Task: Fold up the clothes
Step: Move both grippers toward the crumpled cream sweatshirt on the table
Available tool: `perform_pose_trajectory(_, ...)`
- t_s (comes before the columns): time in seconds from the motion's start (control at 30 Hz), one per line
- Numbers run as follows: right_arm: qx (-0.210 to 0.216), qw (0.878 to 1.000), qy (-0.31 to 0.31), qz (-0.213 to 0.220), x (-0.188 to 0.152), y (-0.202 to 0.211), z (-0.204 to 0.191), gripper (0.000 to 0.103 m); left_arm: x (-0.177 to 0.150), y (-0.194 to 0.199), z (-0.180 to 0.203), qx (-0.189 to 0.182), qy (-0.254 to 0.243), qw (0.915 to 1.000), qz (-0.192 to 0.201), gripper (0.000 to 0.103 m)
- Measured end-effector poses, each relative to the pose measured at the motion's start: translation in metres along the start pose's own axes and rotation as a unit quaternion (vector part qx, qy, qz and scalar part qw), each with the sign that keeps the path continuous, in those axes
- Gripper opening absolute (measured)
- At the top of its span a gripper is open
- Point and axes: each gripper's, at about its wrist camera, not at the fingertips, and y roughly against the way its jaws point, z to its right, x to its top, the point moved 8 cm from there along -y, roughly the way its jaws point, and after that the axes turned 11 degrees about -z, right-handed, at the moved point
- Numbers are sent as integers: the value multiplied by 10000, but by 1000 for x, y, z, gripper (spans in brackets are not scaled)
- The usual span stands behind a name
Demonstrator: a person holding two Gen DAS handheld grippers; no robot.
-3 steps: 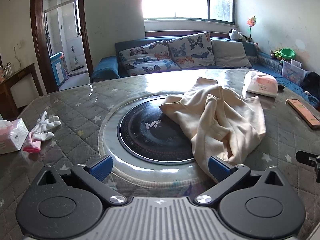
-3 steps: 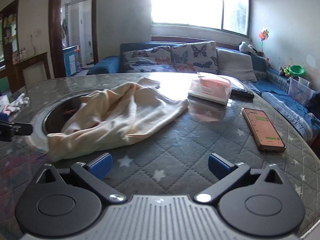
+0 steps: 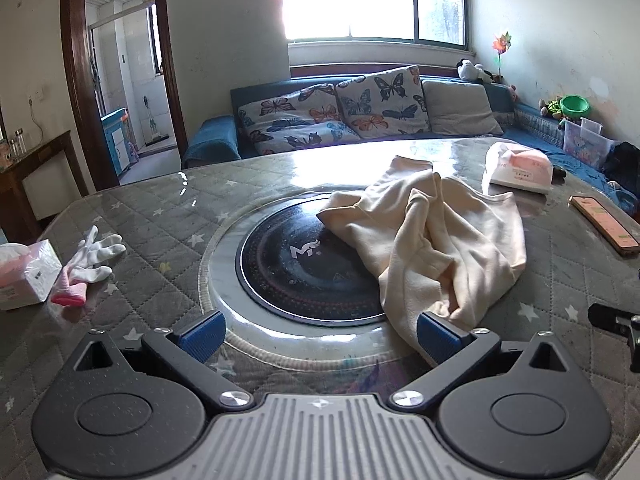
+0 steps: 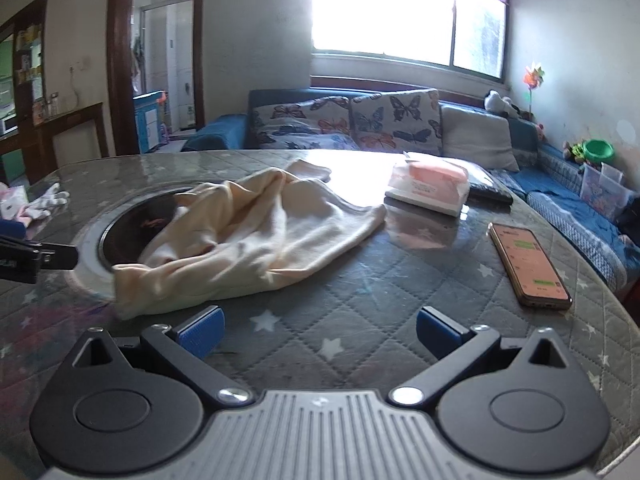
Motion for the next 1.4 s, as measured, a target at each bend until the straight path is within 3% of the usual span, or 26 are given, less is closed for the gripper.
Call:
perform_pose_trajectory(0.13,-154,9998,150,54,7,4,-4,103,0,10,-2,98,7,9999,91,103)
perform_pose_trajectory(0.23,-173,9989,317,298,7,29,-17,103,2,22,5,202,-14,9998,35,103)
perform_pose_trajectory(0.57,-134,9978,461,447,13,79,-28,103,15,64,31,497,-256,9978,357,103)
perform_pose_trajectory(0.9,-277,9958,564,665,15,108,-34,103,27,90,57,337,-459,9972,477,103)
perform_pose_trajectory(1.1,-278,9958,549,674,16,110,-34,103,31,88,65,267,-572,9970,456,103)
perform_pose_trajectory(1.4,-198,9980,467,370,21,80,-29,103,37,59,67,248,-619,9977,139,103)
